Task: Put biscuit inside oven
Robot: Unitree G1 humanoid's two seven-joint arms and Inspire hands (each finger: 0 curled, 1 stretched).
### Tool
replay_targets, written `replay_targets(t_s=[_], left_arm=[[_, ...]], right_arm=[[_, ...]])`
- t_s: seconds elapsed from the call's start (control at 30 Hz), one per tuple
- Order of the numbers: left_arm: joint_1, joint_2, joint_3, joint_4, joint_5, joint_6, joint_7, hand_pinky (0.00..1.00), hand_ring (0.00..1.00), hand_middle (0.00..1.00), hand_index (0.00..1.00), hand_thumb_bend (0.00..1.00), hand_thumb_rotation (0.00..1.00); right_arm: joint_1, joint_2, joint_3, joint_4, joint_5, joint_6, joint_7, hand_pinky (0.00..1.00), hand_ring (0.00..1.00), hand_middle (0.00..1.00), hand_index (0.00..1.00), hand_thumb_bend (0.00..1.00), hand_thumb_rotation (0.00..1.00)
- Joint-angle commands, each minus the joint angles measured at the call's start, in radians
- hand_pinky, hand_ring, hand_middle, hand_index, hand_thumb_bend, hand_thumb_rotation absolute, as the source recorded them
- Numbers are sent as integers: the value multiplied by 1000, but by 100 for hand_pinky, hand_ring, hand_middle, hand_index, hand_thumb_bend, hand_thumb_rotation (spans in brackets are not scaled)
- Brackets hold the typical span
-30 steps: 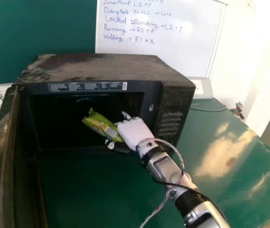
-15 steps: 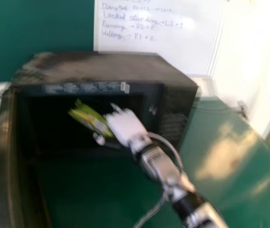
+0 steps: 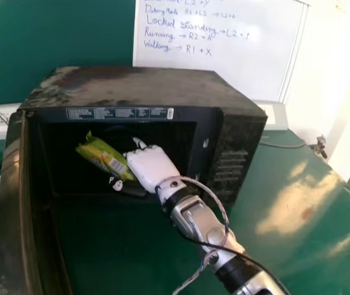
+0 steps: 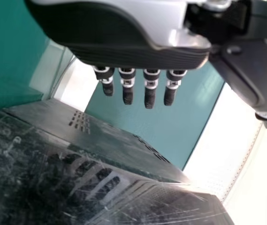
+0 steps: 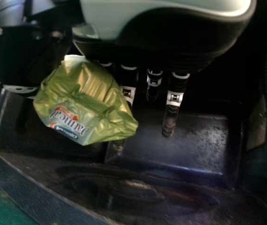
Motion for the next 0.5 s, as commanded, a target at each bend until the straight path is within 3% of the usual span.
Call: replay_targets(t_s=[0.0,0.03,0.13,0.47], left_arm=[[38,-40,-6,44,-3,-9,-6,40,63,71,86,4,0],[39,-41,-6,43,-3,-8,-4,40,63,71,86,4,0],[42,-44,-8,36,0,-10,0,41,63,71,86,4,0],[53,-54,-12,12,2,-4,15,42,62,70,86,5,0]], right_arm=[[3,11,9,-4,0,6,3,65,66,50,49,53,0],[-1,13,11,4,-1,3,-3,66,67,61,49,52,7],[-13,18,13,33,0,-3,-21,65,66,68,49,52,12],[-95,42,31,212,-2,-44,-112,62,60,63,49,52,12]])
